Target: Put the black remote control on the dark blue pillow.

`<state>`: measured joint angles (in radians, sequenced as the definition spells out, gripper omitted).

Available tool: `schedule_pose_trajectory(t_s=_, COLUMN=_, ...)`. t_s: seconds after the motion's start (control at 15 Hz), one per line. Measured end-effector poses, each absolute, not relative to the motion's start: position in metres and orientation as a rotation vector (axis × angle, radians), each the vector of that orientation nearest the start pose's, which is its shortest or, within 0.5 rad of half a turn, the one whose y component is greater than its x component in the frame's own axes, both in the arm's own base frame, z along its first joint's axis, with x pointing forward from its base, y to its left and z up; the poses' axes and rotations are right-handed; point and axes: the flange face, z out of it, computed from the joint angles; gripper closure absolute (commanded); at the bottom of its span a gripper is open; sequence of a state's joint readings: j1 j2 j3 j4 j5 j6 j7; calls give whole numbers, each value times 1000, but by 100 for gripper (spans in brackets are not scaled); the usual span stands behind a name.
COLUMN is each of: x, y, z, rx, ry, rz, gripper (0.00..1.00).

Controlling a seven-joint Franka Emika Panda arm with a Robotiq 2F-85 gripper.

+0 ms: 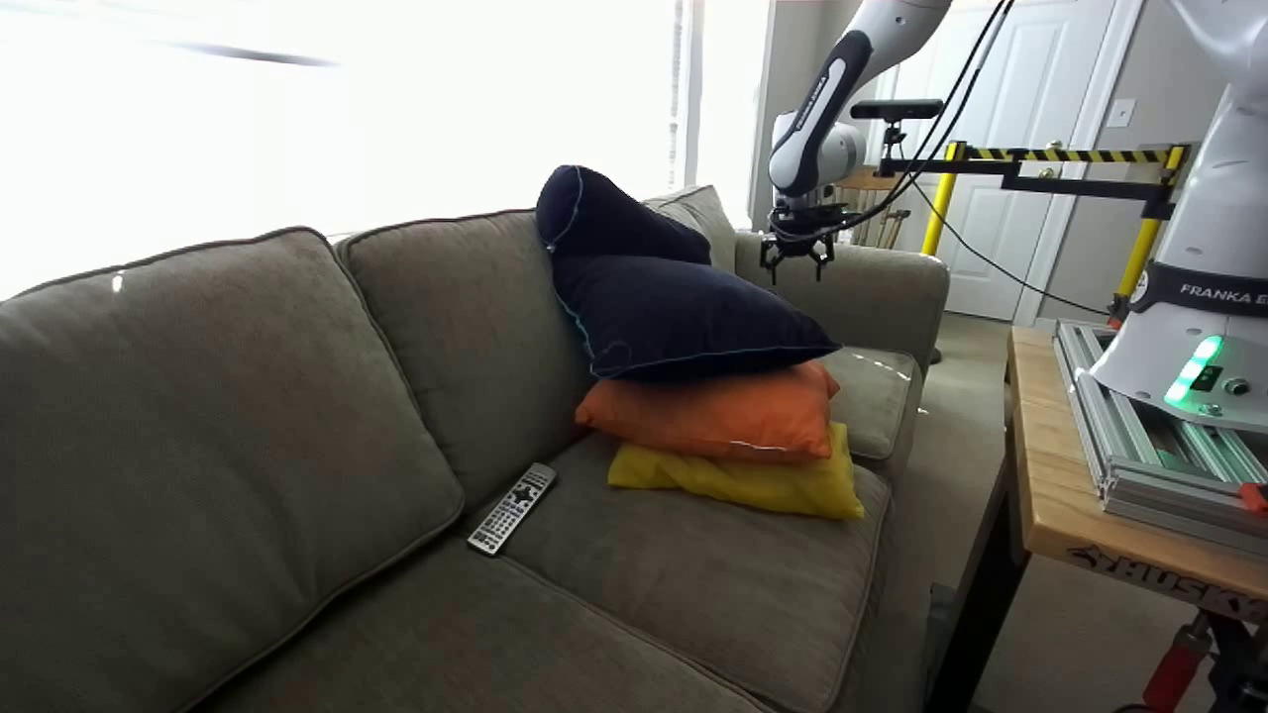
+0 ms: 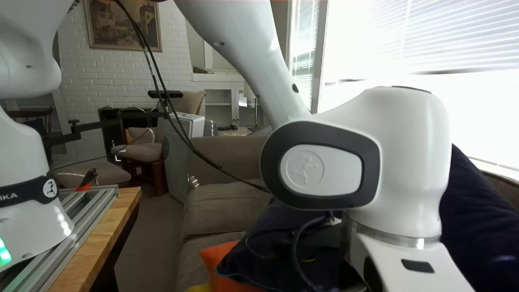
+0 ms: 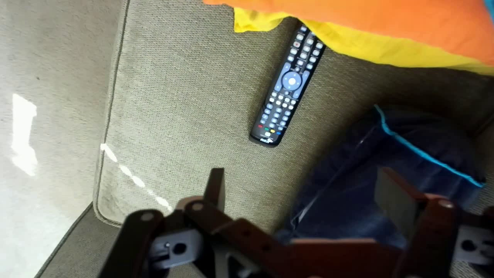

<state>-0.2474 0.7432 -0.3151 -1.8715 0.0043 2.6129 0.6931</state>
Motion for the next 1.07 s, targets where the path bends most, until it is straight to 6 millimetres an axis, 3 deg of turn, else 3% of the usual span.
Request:
schedule_pose_trajectory(t_s=0.47, x=545, y=-345, z=96, rx=-2797, ry=1873, rz=-77, gripper=0)
schedule_pose_trajectory(t_s=0.8, x=553, y=-359, z=99, rx=-2603, ry=1983, rz=46, gripper=0)
schedule_pose_trajectory(t_s=1.07, x=553, y=-372, z=94, rx=-2606, ry=1939, rz=45, gripper=0)
